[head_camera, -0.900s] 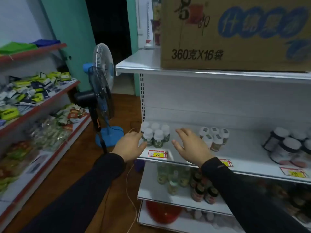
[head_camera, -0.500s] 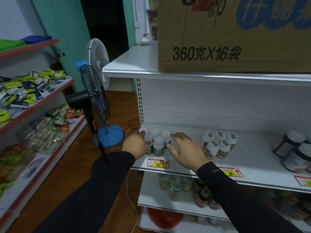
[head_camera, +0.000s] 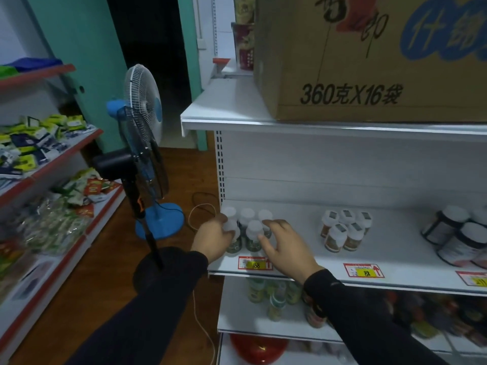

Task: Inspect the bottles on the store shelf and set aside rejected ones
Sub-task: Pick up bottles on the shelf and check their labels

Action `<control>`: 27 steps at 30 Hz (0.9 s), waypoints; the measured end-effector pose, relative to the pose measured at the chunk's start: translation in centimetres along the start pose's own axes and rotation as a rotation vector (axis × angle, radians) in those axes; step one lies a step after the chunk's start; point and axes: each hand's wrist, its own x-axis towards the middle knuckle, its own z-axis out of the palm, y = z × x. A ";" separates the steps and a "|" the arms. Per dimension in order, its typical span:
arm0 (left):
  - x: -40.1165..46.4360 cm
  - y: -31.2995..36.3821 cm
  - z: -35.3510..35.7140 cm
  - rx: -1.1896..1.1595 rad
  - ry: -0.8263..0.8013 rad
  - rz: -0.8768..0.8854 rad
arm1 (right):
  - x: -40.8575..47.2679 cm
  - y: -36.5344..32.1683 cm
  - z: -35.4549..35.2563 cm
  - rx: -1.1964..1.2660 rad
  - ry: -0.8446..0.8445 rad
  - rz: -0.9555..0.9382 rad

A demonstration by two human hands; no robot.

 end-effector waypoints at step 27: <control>-1.7 3.5 -4.6 -0.802 -0.048 -0.035 | -0.6 -3.0 1.4 0.966 -0.078 0.102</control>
